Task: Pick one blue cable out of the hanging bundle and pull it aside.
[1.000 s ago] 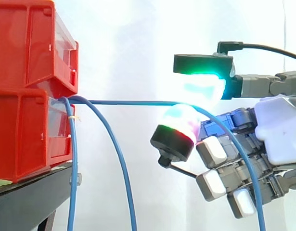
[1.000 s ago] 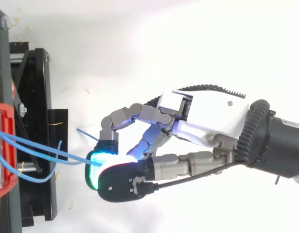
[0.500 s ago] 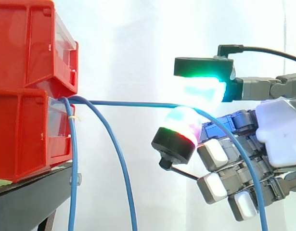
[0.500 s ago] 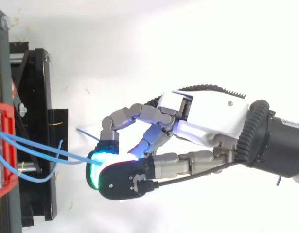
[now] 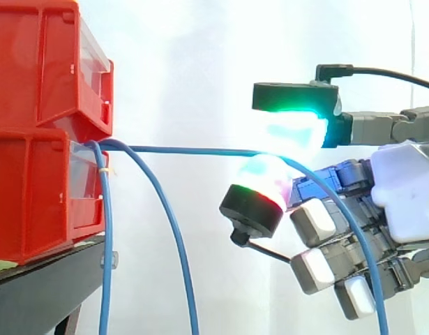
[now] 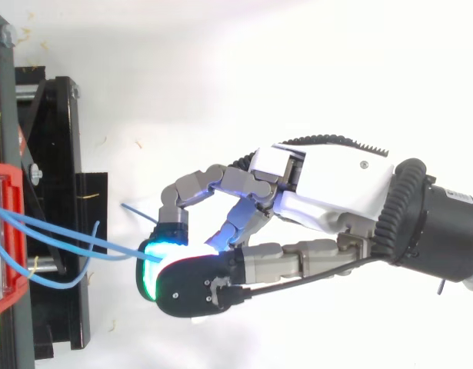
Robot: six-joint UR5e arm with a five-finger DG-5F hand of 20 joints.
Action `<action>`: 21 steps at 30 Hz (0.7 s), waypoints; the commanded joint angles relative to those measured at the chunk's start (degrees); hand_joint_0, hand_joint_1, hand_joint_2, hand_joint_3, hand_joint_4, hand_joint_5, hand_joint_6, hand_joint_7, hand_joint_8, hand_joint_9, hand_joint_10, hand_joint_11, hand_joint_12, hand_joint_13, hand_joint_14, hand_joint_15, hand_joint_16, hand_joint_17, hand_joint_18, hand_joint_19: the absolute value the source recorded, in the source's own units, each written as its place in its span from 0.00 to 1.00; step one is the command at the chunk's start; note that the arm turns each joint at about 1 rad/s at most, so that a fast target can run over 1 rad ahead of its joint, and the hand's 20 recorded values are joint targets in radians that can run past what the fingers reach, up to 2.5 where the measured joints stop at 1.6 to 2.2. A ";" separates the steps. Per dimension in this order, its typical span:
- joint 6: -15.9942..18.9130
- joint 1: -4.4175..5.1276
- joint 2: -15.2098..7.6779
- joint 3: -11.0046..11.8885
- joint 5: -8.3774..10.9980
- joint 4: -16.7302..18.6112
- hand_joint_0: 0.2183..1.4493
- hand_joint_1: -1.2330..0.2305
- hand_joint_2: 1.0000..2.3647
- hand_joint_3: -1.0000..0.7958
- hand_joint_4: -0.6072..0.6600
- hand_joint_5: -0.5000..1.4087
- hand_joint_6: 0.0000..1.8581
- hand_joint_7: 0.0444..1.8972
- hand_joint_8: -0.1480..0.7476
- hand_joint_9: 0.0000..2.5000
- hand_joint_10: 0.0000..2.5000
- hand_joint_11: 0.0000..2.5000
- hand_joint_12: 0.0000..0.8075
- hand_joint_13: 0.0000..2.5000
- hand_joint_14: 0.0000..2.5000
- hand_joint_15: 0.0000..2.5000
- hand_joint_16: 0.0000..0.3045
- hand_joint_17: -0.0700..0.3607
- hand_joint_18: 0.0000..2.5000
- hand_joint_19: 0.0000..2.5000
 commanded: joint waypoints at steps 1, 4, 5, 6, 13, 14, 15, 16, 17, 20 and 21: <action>0.00 -0.07 0.05 0.00 0.00 0.00 0.28 0.43 0.09 0.52 0.54 0.25 0.44 0.66 0.57 0.49 0.00 0.22 0.51 0.43 0.01 0.29 0.21 0.50 0.43 0.23; 0.00 -0.07 -0.03 0.00 0.00 0.00 0.28 0.43 0.11 0.52 0.54 0.25 0.44 0.66 0.58 0.49 0.00 0.23 0.51 0.44 0.01 0.30 0.22 0.51 0.43 0.23; 0.00 -0.07 -0.03 0.00 0.00 0.00 0.28 0.43 0.11 0.52 0.54 0.25 0.44 0.66 0.58 0.49 0.00 0.23 0.51 0.44 0.01 0.30 0.22 0.51 0.43 0.23; 0.00 -0.07 0.05 0.00 0.00 0.00 0.27 0.44 0.12 0.52 0.54 0.25 0.44 0.66 0.57 0.49 0.01 0.23 0.51 0.44 0.01 0.30 0.22 0.51 0.43 0.24; 0.00 0.02 -0.03 0.00 0.00 0.00 0.27 0.44 0.13 0.52 0.54 0.25 0.45 0.66 0.58 0.50 0.00 0.23 0.52 0.45 0.01 0.31 0.22 0.51 0.44 0.24; 0.00 -0.07 -0.03 0.00 0.00 0.00 0.27 0.44 0.13 0.51 0.54 0.25 0.45 0.66 0.58 0.50 0.01 0.23 0.52 0.45 0.01 0.31 0.22 0.51 0.44 0.24; 0.00 -0.07 0.05 0.00 0.00 0.00 0.27 0.44 0.13 0.52 0.54 0.25 0.45 0.66 0.58 0.50 0.01 0.23 0.51 0.45 0.01 0.31 0.22 0.51 0.44 0.24; 0.00 0.02 -0.03 0.00 0.00 0.00 0.27 0.43 0.12 0.52 0.54 0.25 0.45 0.66 0.58 0.50 0.01 0.23 0.52 0.45 0.01 0.31 0.22 0.51 0.44 0.24; 0.00 -0.07 0.05 0.00 0.00 0.00 0.27 0.43 0.12 0.52 0.54 0.25 0.45 0.66 0.58 0.50 0.01 0.23 0.51 0.45 0.01 0.31 0.22 0.51 0.44 0.24; 0.00 -0.07 -0.03 0.00 0.00 0.00 0.27 0.43 0.12 0.52 0.54 0.25 0.45 0.66 0.58 0.50 0.01 0.23 0.52 0.45 0.01 0.30 0.22 0.51 0.44 0.24; 0.00 0.02 -0.03 0.00 0.00 0.00 0.27 0.43 0.12 0.52 0.54 0.25 0.45 0.66 0.58 0.50 0.00 0.23 0.51 0.45 0.01 0.31 0.22 0.51 0.44 0.24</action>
